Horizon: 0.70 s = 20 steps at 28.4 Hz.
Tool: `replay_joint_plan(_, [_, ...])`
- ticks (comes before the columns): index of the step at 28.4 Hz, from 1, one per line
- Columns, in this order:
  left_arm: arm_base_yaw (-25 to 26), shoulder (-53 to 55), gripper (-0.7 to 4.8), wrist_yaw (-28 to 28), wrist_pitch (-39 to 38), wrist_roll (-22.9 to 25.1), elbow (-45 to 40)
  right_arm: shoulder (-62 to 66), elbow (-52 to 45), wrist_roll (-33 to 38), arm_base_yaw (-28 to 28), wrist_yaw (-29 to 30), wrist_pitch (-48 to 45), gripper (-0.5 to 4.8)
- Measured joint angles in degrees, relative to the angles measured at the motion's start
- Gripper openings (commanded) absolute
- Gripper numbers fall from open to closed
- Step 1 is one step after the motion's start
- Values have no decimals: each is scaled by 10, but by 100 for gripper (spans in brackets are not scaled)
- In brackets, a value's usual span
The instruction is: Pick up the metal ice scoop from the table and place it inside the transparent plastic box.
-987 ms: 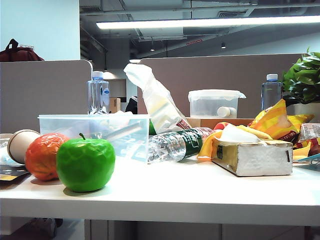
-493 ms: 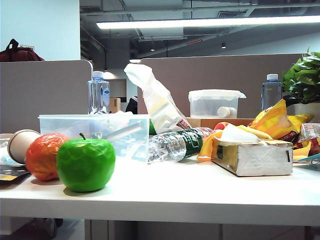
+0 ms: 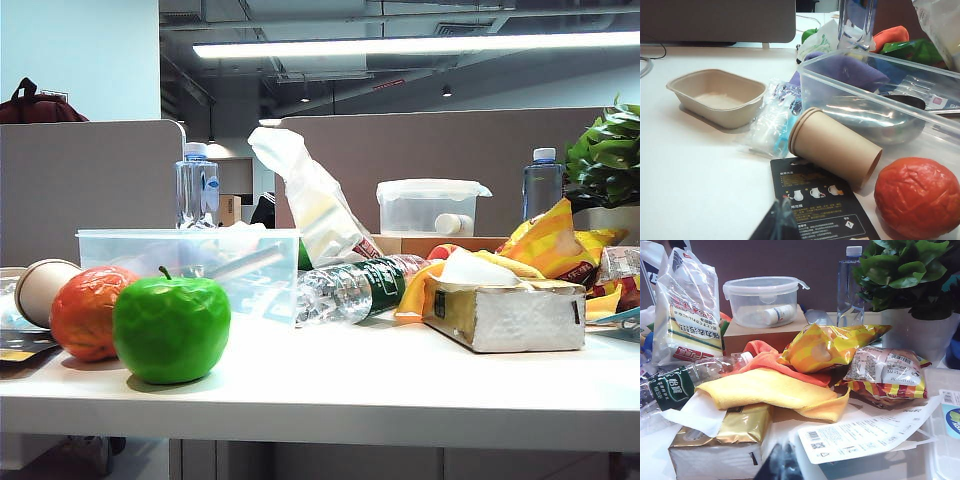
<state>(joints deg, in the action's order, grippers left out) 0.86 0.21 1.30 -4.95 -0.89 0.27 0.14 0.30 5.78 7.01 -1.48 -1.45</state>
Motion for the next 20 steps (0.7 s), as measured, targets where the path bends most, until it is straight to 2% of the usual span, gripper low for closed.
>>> replay_joint_plan(20, [0, 1, -5, 0, 0, 0, 0, 0, 0, 0, -17, 0, 0, -1])
